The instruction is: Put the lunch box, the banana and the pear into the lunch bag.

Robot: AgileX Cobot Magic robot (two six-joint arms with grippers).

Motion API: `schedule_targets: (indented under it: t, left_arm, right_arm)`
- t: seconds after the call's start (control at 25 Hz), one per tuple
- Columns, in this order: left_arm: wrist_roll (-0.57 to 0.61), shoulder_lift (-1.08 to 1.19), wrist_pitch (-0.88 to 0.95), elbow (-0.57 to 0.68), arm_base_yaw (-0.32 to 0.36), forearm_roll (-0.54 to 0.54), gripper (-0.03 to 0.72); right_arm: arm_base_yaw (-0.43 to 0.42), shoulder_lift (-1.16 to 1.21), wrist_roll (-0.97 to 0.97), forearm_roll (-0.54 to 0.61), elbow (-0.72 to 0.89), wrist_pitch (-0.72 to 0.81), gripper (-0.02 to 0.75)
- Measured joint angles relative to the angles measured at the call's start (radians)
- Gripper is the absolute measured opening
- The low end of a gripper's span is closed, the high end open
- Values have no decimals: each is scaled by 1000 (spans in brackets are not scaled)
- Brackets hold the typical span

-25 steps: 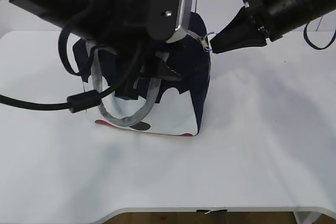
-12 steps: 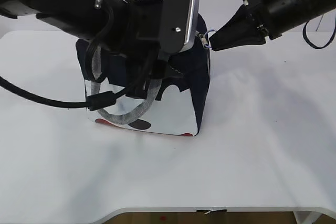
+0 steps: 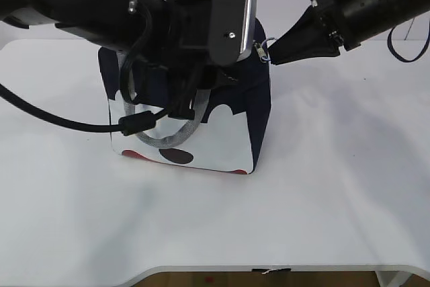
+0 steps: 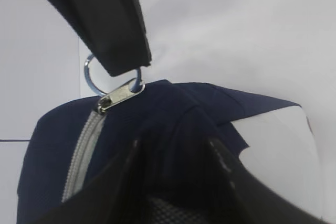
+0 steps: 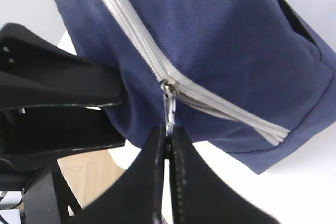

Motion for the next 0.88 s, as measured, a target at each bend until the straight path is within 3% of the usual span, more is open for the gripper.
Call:
schedule_targets:
  t: [0.16,0.32,0.6,0.88]
  left_arm:
    - [-2,0,-28,0,0,2,193]
    - [-3,2,-60,0,0,0,122]
    - [-3,4,-69,0,0,-7,59]
    - [-3,8,-71,0,0,-30,53]
  right_arm:
    - [0,0,0,0,0,0,6]
    - [0,0,-1,0,0,0,6]
    - [0,0,-1,-23,0,0,6]
    - [0,0,-1,-65,0,2,6]
